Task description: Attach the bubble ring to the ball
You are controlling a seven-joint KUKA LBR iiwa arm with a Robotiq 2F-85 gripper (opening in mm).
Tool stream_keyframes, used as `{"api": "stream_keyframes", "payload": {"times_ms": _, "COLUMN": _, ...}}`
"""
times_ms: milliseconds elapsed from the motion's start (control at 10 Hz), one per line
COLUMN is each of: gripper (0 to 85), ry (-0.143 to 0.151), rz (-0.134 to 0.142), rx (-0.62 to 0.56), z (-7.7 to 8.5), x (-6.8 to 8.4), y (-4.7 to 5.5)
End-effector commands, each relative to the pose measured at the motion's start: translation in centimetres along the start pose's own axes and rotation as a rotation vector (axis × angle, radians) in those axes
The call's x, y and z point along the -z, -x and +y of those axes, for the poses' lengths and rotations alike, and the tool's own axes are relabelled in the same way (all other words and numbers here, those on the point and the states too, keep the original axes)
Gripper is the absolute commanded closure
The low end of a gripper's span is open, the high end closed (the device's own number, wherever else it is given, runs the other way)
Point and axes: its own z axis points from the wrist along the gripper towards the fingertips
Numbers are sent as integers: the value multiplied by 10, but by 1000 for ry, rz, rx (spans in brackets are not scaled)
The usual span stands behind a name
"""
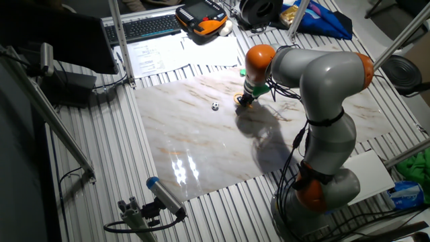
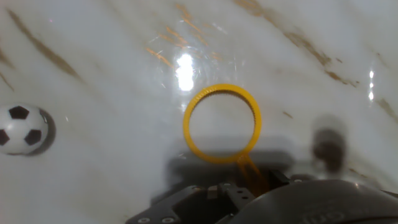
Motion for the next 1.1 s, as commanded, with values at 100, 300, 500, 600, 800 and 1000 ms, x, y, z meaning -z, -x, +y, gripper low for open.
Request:
{"api": "stream_keyframes", "payload": {"times_ms": 100, "gripper": 510, "ry": 5, "rz": 8, "rx": -12, "z": 2, "x": 2, "y": 1}}
{"api": "stream_keyframes", "payload": {"times_ms": 300, "gripper": 510, "ry": 11, "rz": 14, "rx": -6, "z": -3, "x": 5, "y": 7}}
{"api": "stream_keyframes", "payload": {"times_ms": 500, "gripper": 510, "ry": 0, "rz": 15, "rx": 5, "z": -9, "x": 6, "y": 10}}
{"api": "stream_keyframes", "payload": {"times_ms": 600, "gripper": 510, "ry": 0, "rz": 12, "rx": 3, "z": -8, "x": 4, "y": 10}}
{"api": "stream_keyframes", "payload": {"times_ms": 800, "gripper": 510, "ry": 4, "rz": 5, "rx": -3, "z": -3, "x": 1, "y": 6}}
{"api": "stream_keyframes", "payload": {"times_ms": 1000, "gripper": 510, "ry": 7, "rz": 5, "rx": -9, "z": 1, "x": 1, "y": 3}}
